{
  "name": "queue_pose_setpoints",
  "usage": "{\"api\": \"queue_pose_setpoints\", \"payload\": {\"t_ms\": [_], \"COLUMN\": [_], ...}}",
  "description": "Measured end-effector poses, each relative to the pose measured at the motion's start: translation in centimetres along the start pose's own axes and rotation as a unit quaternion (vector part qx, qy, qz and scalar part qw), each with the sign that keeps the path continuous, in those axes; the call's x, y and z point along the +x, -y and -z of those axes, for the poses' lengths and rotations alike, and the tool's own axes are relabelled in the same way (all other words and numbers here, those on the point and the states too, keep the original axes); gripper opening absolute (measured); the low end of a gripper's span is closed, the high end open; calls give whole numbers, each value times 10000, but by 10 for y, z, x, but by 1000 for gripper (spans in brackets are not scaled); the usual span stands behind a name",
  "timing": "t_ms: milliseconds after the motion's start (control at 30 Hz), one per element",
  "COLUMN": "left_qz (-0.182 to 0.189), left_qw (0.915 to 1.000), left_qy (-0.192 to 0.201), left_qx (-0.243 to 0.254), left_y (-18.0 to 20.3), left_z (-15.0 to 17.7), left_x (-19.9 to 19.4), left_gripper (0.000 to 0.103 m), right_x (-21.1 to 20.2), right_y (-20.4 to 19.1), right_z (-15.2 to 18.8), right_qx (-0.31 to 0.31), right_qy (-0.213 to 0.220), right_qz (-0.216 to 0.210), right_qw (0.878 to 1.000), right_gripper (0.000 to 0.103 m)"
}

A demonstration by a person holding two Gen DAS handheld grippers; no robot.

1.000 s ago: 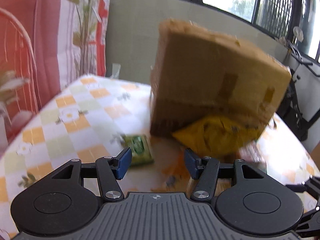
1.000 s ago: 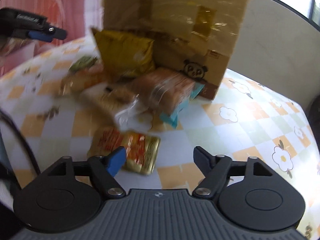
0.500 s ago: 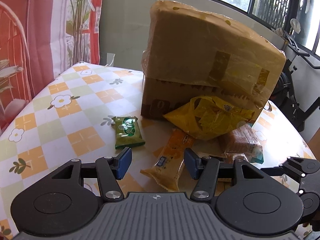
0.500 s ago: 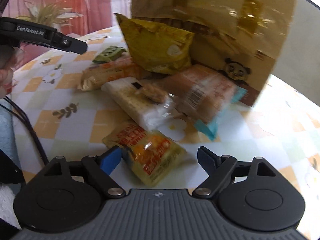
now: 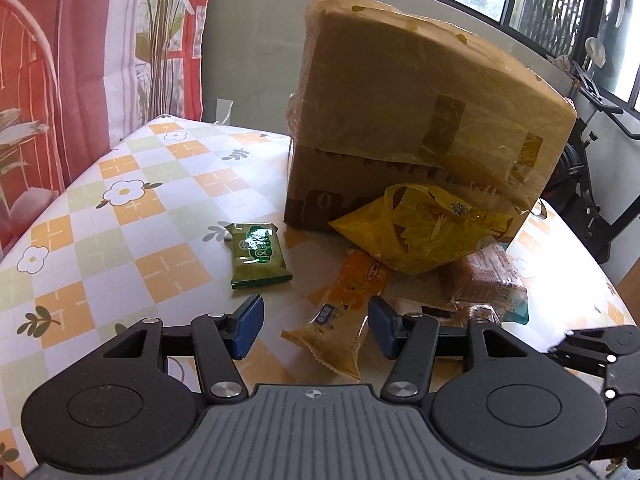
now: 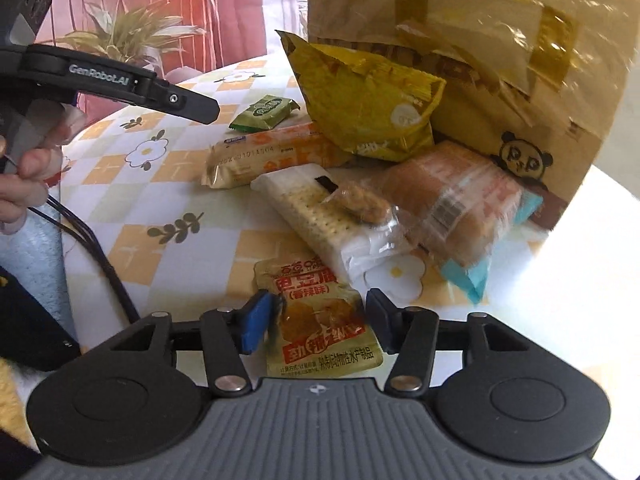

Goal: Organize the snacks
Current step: 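Return both tools to the table and grasp the orange chip packet with the right tool, then grasp the green square packet with the left tool while the right holds the orange packet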

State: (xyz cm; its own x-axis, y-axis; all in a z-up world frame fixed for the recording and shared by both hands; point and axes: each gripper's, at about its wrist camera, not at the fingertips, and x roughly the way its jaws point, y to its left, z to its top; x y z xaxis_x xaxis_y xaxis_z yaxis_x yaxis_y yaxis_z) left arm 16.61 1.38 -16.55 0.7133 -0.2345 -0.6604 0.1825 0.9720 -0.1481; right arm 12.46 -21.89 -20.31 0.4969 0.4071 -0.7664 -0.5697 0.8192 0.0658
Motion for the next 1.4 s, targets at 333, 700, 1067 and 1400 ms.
{"api": "queue_pose_setpoints", "payload": {"t_ms": [333, 700, 1067, 1400], "left_qz": [16, -65, -115, -113], "left_qw": [9999, 9998, 9996, 9995], "left_qy": [-96, -121, -147, -198], "left_qx": [-54, -131, -198, -208], "left_y": [1, -4, -8, -8], "left_z": [2, 3, 3, 2], "left_x": [5, 3, 5, 9], "left_gripper": [60, 60, 60, 60], "right_x": [-32, -18, -13, -19], "right_y": [29, 28, 31, 28], "right_z": [28, 18, 19, 23], "right_qx": [1490, 1262, 1004, 1127], "right_qy": [23, 130, 347, 519], "right_qz": [1244, 1344, 1206, 1088], "right_qw": [9810, 9828, 9870, 9863], "right_gripper": [53, 61, 63, 41]}}
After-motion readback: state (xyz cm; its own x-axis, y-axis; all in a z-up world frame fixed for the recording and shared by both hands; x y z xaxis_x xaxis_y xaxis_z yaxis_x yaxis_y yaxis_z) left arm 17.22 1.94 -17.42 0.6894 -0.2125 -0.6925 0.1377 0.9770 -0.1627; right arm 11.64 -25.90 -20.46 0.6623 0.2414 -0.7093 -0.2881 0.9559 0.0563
